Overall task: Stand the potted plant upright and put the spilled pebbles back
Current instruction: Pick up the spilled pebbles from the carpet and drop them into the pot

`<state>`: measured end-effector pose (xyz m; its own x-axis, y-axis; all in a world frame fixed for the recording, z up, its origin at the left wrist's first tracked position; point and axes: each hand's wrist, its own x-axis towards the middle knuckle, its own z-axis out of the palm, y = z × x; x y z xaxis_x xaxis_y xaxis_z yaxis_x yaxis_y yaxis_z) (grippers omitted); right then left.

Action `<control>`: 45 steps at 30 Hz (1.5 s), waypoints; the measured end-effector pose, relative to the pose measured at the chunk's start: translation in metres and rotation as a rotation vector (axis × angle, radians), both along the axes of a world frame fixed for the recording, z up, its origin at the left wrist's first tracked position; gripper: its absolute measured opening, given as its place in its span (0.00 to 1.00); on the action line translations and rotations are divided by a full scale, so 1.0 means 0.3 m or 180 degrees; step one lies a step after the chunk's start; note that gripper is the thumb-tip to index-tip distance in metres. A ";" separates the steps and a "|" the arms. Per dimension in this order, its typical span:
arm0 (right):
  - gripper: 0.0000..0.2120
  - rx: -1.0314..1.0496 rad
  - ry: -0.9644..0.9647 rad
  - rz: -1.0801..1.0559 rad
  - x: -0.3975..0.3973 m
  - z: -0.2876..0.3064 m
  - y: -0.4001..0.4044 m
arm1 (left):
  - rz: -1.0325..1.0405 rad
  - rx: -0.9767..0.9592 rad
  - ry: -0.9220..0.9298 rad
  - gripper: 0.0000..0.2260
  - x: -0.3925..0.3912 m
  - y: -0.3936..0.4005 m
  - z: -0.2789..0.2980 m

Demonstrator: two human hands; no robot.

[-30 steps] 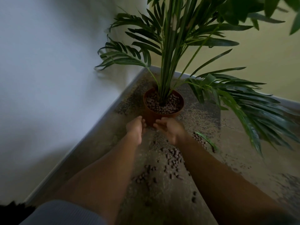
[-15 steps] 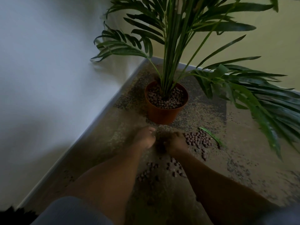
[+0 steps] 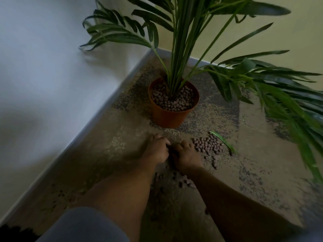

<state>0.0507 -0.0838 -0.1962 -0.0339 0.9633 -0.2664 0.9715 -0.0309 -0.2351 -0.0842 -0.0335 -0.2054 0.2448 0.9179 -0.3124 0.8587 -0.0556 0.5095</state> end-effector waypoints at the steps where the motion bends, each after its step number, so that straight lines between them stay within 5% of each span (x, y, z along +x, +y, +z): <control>1: 0.20 0.0017 0.0071 0.0005 0.003 -0.004 -0.008 | -0.0002 -0.0010 -0.0024 0.12 -0.004 -0.004 -0.002; 11: 0.18 -0.0056 0.0241 0.0141 0.011 -0.005 -0.088 | -0.0365 -0.0846 -0.0428 0.05 -0.049 -0.057 0.034; 25: 0.19 -0.0421 0.0237 0.0186 -0.028 0.061 -0.105 | -0.0829 -0.0706 0.0265 0.09 -0.075 -0.145 0.076; 31: 0.08 -0.0363 0.1107 -0.0575 -0.011 0.060 -0.107 | -0.0367 -0.0760 0.0129 0.03 -0.088 -0.170 0.092; 33: 0.03 -0.0665 0.2404 -0.1773 -0.019 0.072 -0.100 | 0.0029 -0.0901 -0.0078 0.08 -0.096 -0.169 0.092; 35: 0.05 -0.1141 0.4323 -0.2783 -0.025 0.082 -0.091 | 0.0763 -0.1239 -0.0708 0.13 -0.098 -0.157 0.091; 38: 0.05 -0.1503 0.5894 -0.3191 -0.010 0.102 -0.093 | 0.2085 -0.2267 -0.2489 0.11 -0.089 -0.132 0.124; 41: 0.05 -0.1447 0.6550 -0.3359 -0.009 0.135 -0.093 | 0.2773 -0.2603 -0.3829 0.12 -0.110 -0.112 0.163; 45: 0.09 -0.1350 0.6651 -0.3511 -0.057 0.204 -0.039 | 0.3437 -0.2357 -0.4971 0.11 -0.132 -0.060 0.223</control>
